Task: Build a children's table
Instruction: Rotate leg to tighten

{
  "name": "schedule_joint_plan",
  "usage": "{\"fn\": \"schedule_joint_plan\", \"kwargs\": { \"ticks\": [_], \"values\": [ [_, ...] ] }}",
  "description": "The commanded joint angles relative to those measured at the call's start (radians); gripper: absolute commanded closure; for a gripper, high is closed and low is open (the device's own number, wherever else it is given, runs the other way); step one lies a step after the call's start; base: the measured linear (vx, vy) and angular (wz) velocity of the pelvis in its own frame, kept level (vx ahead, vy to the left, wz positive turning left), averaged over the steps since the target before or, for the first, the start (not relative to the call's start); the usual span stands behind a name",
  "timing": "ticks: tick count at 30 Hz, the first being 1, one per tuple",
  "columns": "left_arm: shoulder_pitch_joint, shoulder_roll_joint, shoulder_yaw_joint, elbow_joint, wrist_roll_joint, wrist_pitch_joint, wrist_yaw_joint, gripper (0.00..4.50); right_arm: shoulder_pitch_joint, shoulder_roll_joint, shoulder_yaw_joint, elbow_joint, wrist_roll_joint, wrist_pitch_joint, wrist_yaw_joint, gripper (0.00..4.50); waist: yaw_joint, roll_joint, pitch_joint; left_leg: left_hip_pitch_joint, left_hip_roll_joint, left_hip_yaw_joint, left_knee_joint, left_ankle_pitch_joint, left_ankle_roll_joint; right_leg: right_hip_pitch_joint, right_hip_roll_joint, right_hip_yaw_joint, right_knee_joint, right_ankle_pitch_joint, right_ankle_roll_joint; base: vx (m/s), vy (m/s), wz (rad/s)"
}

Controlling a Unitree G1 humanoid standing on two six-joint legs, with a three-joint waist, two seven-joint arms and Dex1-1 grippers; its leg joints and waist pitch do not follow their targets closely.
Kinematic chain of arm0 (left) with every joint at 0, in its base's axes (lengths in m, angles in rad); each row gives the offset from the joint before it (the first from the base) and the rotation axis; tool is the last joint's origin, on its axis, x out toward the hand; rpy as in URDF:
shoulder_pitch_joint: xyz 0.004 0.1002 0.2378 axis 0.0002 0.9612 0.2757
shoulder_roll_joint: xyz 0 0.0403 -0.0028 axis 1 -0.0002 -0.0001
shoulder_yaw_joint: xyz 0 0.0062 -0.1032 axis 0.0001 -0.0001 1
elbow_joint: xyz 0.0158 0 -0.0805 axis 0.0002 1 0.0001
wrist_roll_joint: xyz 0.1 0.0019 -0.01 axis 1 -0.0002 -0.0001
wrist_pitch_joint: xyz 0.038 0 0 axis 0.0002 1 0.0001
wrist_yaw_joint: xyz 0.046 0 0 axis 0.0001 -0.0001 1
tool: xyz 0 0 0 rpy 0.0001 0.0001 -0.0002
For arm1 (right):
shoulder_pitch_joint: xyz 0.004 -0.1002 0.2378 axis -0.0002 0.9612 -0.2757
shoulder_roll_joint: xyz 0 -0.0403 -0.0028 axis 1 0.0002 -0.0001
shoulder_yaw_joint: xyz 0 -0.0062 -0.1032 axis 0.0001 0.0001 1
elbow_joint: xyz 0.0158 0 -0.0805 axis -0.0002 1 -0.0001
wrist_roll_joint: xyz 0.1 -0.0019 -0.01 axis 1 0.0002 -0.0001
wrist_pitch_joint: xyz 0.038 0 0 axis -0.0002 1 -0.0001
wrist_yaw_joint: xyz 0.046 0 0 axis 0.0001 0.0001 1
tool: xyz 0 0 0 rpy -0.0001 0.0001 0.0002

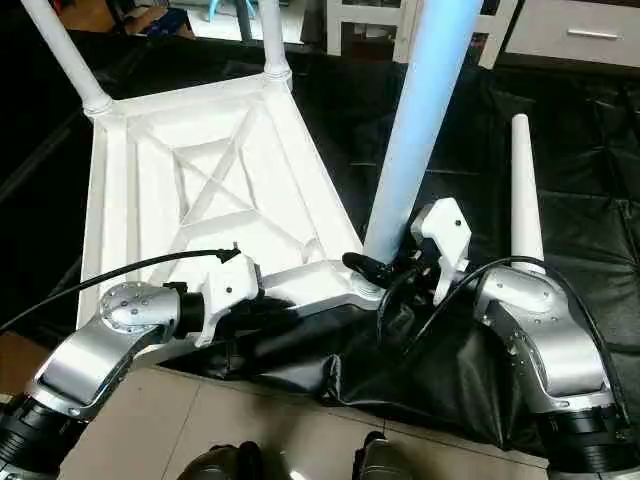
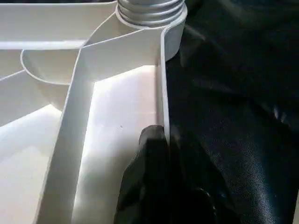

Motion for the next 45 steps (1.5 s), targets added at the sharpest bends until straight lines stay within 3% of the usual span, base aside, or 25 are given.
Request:
{"fn": "schedule_joint_plan", "kwargs": {
  "ticks": [1, 6, 12, 13, 15, 16, 17, 19, 20, 21, 22, 23, 24, 25, 26, 27, 28, 29, 30, 31, 32, 33, 37, 40, 45],
  "values": [
    [0.014, 0.005, -0.004, -0.026, -0.037, -0.013, -0.034, 4.50, 0.012, 0.001, -0.012, 0.027, -0.019, 0.027, -0.034, 2.34, 0.000, -0.019, -0.087, 0.017, 0.033, -0.011, -0.057, -0.140, 0.143, 0.061, -0.003, 0.017, -0.040, -0.181, -0.257, 0.000, 0.000, 0.00],
    [0.009, -0.012, -0.030, -0.013, -0.004, 0.017, -0.001, 4.50, 0.001, 0.052, 0.025, 0.067, -0.087, 0.068, -0.147, 2.57, -0.006, -0.022, -0.085, 0.014, 0.031, -0.011, -0.059, -0.156, 0.123, 0.060, -0.003, 0.016, -0.042, -0.224, -0.246, 0.000, 0.000, 0.00],
    [-0.028, -0.081, -0.054, 0.024, 0.035, 0.100, 0.084, 4.50, -0.056, 0.193, 0.040, 0.192, -0.170, 0.153, -0.402, 2.61, -0.034, -0.020, -0.070, 0.019, 0.025, -0.023, -0.077, -0.373, 0.002, 0.044, -0.001, 0.010, -0.070, -0.521, -0.139, -0.020, -0.001, -0.02],
    [-0.063, -0.139, -0.054, 0.062, 0.059, 0.154, 0.157, 4.50, -0.106, 0.262, 0.016, 0.283, -0.210, 0.169, -0.551, 2.61, -0.037, -0.020, -0.072, 0.021, 0.024, -0.025, -0.076, -0.396, -0.011, 0.042, -0.002, 0.009, -0.071, -0.546, -0.128, -0.066, 0.002, -0.06],
    [-0.086, -0.177, -0.054, 0.087, 0.073, 0.188, 0.204, 4.50, -0.137, 0.303, -0.001, 0.339, -0.234, 0.175, -0.642, 2.61, -0.053, -0.020, -0.067, 0.022, 0.020, -0.035, -0.079, -0.465, -0.045, 0.037, 0.001, -0.001, -0.080, -0.619, -0.092, -0.086, 0.024, -0.12],
    [-0.133, -0.267, -0.023, 0.147, 0.081, 0.241, 0.309, 4.50, -0.195, 0.363, -0.046, 0.443, -0.245, 0.115, -0.781, 2.61, -0.065, -0.020, -0.065, 0.023, 0.016, -0.045, -0.080, -0.528, -0.050, 0.039, 0.000, -0.014, -0.092, -0.676, -0.051, -0.090, 0.033, -0.15],
    [-0.141, -0.284, -0.017, 0.158, 0.082, 0.249, 0.328, 4.50, -0.205, 0.372, -0.052, 0.461, -0.246, 0.102, -0.802, 2.61, -0.069, -0.018, -0.066, 0.027, 0.017, -0.048, -0.079, -0.551, -0.053, 0.038, 0.000, -0.019, -0.097, -0.681, -0.045, -0.086, 0.045, -0.17],
    [-0.208, -0.413, 0.040, 0.249, 0.062, 0.267, 0.450, 4.50, -0.293, 0.429, -0.079, 0.602, -0.254, 0.010, -0.935, 2.62, -0.082, -0.008, -0.058, 0.030, 0.021, -0.059, -0.088, -0.640, -0.051, 0.044, 0.008, -0.044, -0.110, -0.657, -0.031, -0.075, 0.044, -0.14],
    [-0.245, -0.472, 0.065, 0.297, 0.050, 0.264, 0.503, 4.50, -0.340, 0.457, -0.092, 0.671, -0.256, -0.035, -0.994, 2.62, -0.094, -0.007, -0.053, 0.038, 0.030, -0.069, -0.102, -0.726, -0.049, 0.055, 0.020, -0.071, -0.117, -0.614, -0.022, -0.072, 0.040, -0.08],
    [-0.245, -0.472, 0.065, 0.297, 0.050, 0.264, 0.503, 4.50, -0.340, 0.457, -0.092, 0.671, -0.256, -0.035, -0.994, 2.62, -0.096, 0.002, -0.045, 0.038, 0.041, -0.068, -0.119, -0.779, -0.049, 0.062, 0.028, -0.083, -0.107, -0.579, -0.024, -0.120, 0.034, 0.00],
    [-0.278, -0.498, 0.073, 0.335, 0.058, 0.244, 0.528, 4.50, -0.388, 0.476, -0.088, 0.715, -0.267, -0.056, -1.006, 2.62, -0.040, 0.011, -0.035, -0.043, 0.104, -0.043, -0.219, -0.910, -0.041, 0.138, 0.035, -0.059, 0.125, -0.216, -0.054, -0.120, 0.034, 0.00],
    [-0.283, -0.495, 0.077, 0.339, 0.061, 0.237, 0.530, 4.50, -0.394, 0.477, -0.089, 0.712, -0.267, -0.065, -0.993, 2.62, -0.012, 0.011, -0.041, -0.019, 0.103, -0.025, -0.217, -0.884, -0.013, 0.113, 0.029, -0.034, 0.124, -0.193, -0.045, -0.083, -0.030, 0.21],
    [-0.286, -0.491, 0.081, 0.343, 0.065, 0.231, 0.530, 4.50, -0.400, 0.479, -0.090, 0.708, -0.265, -0.073, -0.978, 2.62, -0.054, -0.076, -0.081, 0.071, 0.027, -0.020, -0.084, -0.636, -0.006, 0.044, -0.006, 0.031, -0.006, -0.522, 0.009, 0.022, -0.125, 0.08],
    [-0.289, -0.483, 0.086, 0.345, 0.073, 0.222, 0.530, 4.50, -0.406, 0.482, -0.092, 0.702, -0.261, -0.085, -0.952, 2.62, -0.031, -0.070, -0.078, 0.063, -0.002, -0.037, -0.020, -0.452, 0.001, 0.033, -0.076, 0.035, -0.079, -0.765, -0.011, 0.022, -0.125, 0.08],
    [-0.285, -0.461, 0.088, 0.341, 0.083, 0.208, 0.521, 4.50, -0.405, 0.480, -0.091, 0.681, -0.247, -0.099, -0.892, 2.62, -0.012, -0.075, -0.075, 0.009, -0.008, -0.039, -0.001, -0.194, 0.047, 0.060, -0.089, 0.062, -0.102, -0.906, 0.017, 0.023, -0.118, -0.16],
    [-0.283, -0.456, 0.088, 0.340, 0.085, 0.204, 0.518, 4.50, -0.403, 0.479, -0.090, 0.676, -0.244, -0.101, -0.880, 2.62, 0.001, -0.060, -0.078, -0.010, 0.003, -0.051, -0.020, -0.132, 0.053, 0.079, -0.089, 0.057, -0.086, -0.848, -0.005, -0.004, -0.062, -0.13],
    [-0.263, -0.406, 0.080, 0.320, 0.095, 0.159, 0.484, 4.50, -0.366, 0.450, -0.058, 0.595, -0.228, -0.109, -0.750, 2.62, 0.001, -0.033, -0.093, -0.014, 0.021, -0.053, -0.050, -0.039, 0.047, 0.074, -0.021, 0.017, -0.045, -0.481, -0.082, -0.004, -0.062, -0.13],
    [-0.257, -0.392, 0.079, 0.314, 0.097, 0.151, 0.474, 4.50, -0.351, 0.431, -0.038, 0.572, -0.237, -0.122, -0.718, 2.62, 0.001, -0.024, -0.095, -0.010, 0.029, -0.053, -0.050, -0.043, 0.054, 0.070, -0.018, 0.016, -0.036, -0.370, -0.116, 0.000, 0.000, 0.00],
    [-0.254, -0.384, 0.078, 0.311, 0.099, 0.146, 0.468, 4.50, -0.342, 0.420, -0.026, 0.558, -0.242, -0.130, -0.699, 2.62, -0.003, -0.020, -0.088, -0.015, 0.034, -0.049, -0.060, -0.133, 0.058, 0.068, -0.008, 0.011, -0.036, -0.291, -0.169, 0.000, 0.000, 0.00],
    [-0.242, -0.361, 0.079, 0.299, 0.105, 0.136, 0.455, 4.50, -0.308, 0.383, 0.002, 0.504, -0.253, -0.159, -0.651, 2.27, -0.006, -0.022, -0.087, -0.016, 0.033, -0.045, -0.062, -0.185, 0.048, 0.069, -0.005, 0.010, -0.036, -0.291, -0.184, 0.000, 0.000, 0.00],
    [-0.234, -0.348, 0.080, 0.291, 0.108, 0.125, 0.449, 4.50, -0.286, 0.361, 0.013, 0.467, -0.254, -0.174, -0.623, 1.92, -0.001, -0.023, -0.089, -0.004, 0.034, -0.041, -0.061, -0.229, 0.037, 0.070, -0.003, 0.010, -0.040, -0.281, -0.199, 0.000, 0.000, 0.00],
    [-0.231, -0.338, 0.082, 0.291, 0.110, 0.112, 0.447, 4.50, -0.270, 0.345, 0.022, 0.445, -0.252, -0.196, -0.601, 1.92, 0.000, -0.023, -0.090, -0.003, 0.035, -0.040, -0.062, -0.230, 0.042, 0.070, -0.004, 0.012, -0.039, -0.268, -0.205, 0.000, 0.000, 0.00],
    [-0.200, -0.279, 0.097, 0.241, 0.088, 0.106, 0.397, 4.50, -0.146, 0.213, 0.013, 0.234, -0.229, -0.185, -0.490, 1.51, -0.001, -0.015, -0.095, -0.012, 0.039, -0.044, -0.062, -0.147, 0.079, 0.081, -0.001, 0.008, -0.027, -0.123, -0.227, 0.000, 0.000, 0.00],
    [-0.198, -0.258, 0.104, 0.234, 0.081, 0.104, 0.383, 4.50, -0.077, 0.156, -0.009, 0.114, -0.186, -0.145, -0.393, 1.29, 0.000, -0.012, -0.096, -0.007, 0.039, -0.037, -0.052, -0.091, 0.147, 0.084, -0.003, 0.011, -0.021, -0.018, -0.268, 0.000, 0.000, 0.00],
    [-0.220, -0.262, 0.113, 0.271, 0.073, 0.099, 0.385, 4.50, 0.011, 0.090, -0.027, -0.012, -0.134, -0.071, -0.329, 0.85, 0.006, -0.005, -0.095, -0.006, 0.041, -0.035, -0.049, -0.063, 0.179, 0.083, -0.006, 0.011, -0.021, -0.004, -0.283, 0.000, 0.000, 0.00]
  ]
}}
